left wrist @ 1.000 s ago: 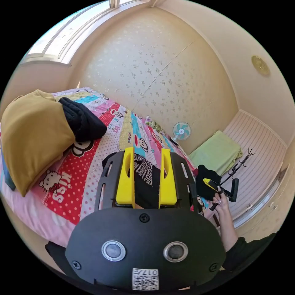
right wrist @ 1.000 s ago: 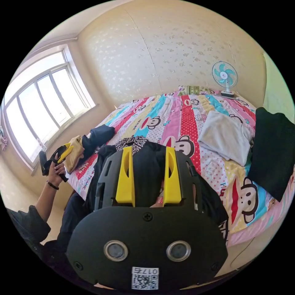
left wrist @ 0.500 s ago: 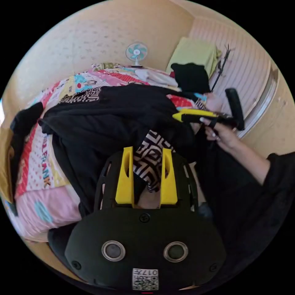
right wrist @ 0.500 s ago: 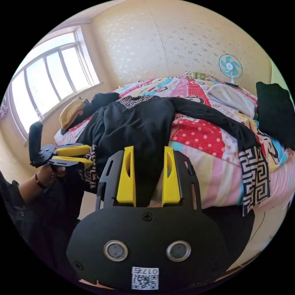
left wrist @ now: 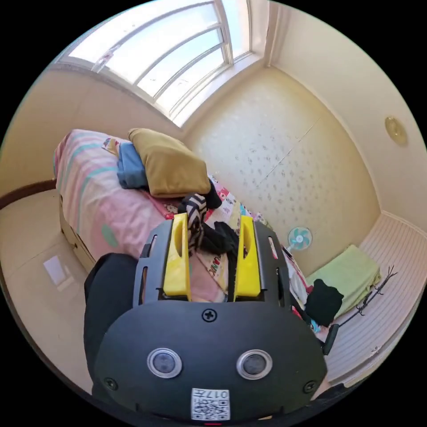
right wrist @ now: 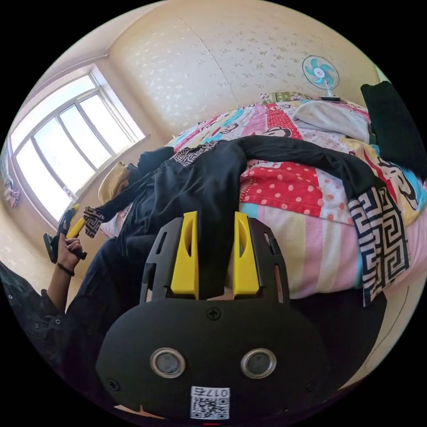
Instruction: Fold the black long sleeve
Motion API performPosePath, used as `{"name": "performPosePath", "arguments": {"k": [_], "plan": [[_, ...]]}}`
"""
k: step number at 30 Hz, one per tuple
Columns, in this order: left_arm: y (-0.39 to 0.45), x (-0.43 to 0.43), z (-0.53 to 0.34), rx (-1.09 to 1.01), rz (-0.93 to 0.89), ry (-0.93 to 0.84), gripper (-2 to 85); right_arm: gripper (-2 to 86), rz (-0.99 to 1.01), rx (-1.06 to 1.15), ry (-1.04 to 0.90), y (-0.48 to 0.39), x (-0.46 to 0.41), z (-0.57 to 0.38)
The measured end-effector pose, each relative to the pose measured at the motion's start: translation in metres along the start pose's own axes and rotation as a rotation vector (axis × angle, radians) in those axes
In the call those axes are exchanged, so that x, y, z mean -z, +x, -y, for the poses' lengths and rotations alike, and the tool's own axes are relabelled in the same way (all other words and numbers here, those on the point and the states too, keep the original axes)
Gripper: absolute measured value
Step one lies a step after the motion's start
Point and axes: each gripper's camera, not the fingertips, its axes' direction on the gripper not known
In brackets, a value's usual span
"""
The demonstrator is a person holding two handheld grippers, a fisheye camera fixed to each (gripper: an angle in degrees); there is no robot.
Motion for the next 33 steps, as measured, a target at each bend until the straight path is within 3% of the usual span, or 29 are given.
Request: {"name": "performPosePath", "arguments": {"k": [5, 8, 13, 18, 20, 26, 31, 33], "plan": [[0.013, -0.082, -0.057, -0.104, -0.145, -0.530, 15.2, 15.4, -0.017, -0.027, -0.096, 0.006, 0.021, 0.002], [0.027, -0.125, -0.084, -0.205, 0.073, -0.778, 13.7, 17.6, 0.046, -0.028, -0.153, 0.008, 0.029, -0.001], [0.039, -0.137, -0.100, -0.297, 0.085, -0.785, 8.2, 17.5, -0.017, 0.007, -0.337, 0.000, 0.026, -0.006], [0.031, -0.130, -0.098, -0.314, 0.045, -0.760, 4.4, 9.3, -0.063, -0.055, -0.320, 0.013, 0.029, -0.003], [0.024, -0.121, -0.084, -0.290, -0.052, -0.798, 3.8, 4.7, 0.056, -0.016, -0.349, 0.018, 0.045, 0.004], [0.022, -0.024, 0.005, -0.404, -0.385, -0.876, 3.8, 2.4, 0.346, 0.023, -0.288, 0.037, 0.167, 0.015], [0.023, 0.037, 0.026, -0.444, -0.389, -1.057, 4.0, 2.9, 0.467, 0.149, -0.428, 0.035, 0.209, 0.010], [0.009, 0.038, 0.018, -0.386, -0.293, -1.124, 4.9, 4.5, 0.428, 0.015, -0.440, 0.071, 0.209, 0.004]]}}
